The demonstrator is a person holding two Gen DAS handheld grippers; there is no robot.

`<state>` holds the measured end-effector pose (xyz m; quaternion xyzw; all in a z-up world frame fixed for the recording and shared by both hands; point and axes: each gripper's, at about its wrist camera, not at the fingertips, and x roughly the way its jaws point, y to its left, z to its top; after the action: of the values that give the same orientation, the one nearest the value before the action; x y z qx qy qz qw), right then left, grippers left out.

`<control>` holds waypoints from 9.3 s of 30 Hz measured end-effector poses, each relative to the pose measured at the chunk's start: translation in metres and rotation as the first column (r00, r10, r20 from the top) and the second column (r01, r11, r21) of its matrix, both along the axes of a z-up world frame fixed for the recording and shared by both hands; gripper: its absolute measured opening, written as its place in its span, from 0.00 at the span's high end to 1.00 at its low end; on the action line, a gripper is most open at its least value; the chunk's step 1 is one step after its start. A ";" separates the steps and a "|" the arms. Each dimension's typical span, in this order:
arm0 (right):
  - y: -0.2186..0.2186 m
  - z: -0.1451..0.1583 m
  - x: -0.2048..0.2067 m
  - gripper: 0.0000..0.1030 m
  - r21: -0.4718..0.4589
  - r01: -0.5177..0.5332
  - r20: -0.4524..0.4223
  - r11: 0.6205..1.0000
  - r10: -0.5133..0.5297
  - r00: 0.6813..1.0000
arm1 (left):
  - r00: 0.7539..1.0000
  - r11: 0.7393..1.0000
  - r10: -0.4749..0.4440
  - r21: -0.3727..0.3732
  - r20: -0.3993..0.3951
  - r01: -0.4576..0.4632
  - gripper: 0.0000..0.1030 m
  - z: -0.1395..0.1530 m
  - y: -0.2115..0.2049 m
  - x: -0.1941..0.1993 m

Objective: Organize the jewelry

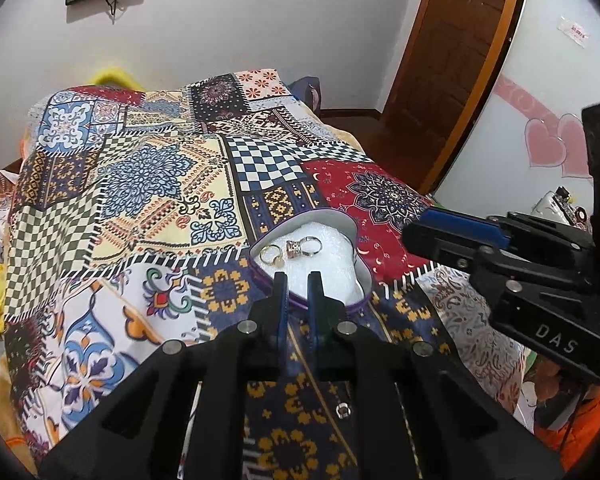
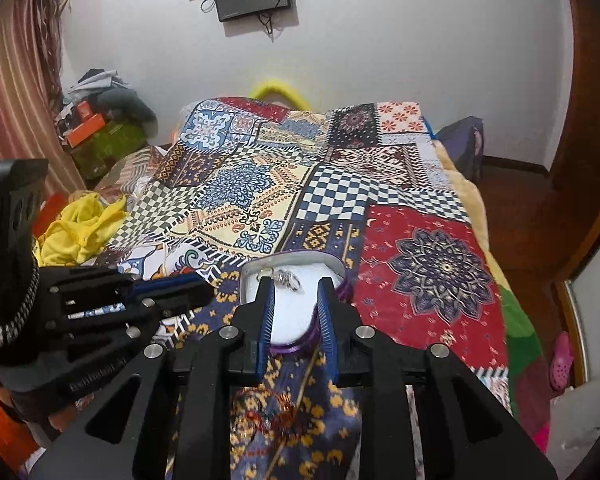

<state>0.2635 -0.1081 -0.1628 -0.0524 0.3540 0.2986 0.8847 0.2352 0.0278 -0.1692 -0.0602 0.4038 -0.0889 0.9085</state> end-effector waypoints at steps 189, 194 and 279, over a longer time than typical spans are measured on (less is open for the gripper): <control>-0.029 -0.022 -0.030 0.74 -0.065 0.048 -0.052 0.997 -0.052 0.997 | 0.988 0.995 -0.098 -0.020 -0.120 0.096 0.83 -0.027 -0.024 -0.030; -0.037 -0.034 -0.035 0.74 -0.073 0.057 -0.079 0.996 -0.063 0.995 | 0.979 0.994 -0.109 -0.041 -0.175 0.103 0.83 -0.046 -0.032 -0.031; 0.013 -0.076 -0.045 0.74 -0.124 -0.098 -0.153 0.987 0.078 0.985 | 0.996 0.999 0.038 0.005 -0.085 -0.038 0.99 -0.033 0.019 -0.050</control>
<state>0.2182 -0.0955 -0.2391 -0.1038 0.4349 0.3165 0.8366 0.1852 0.0469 -0.2020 -0.0702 0.4410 -0.0685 0.8922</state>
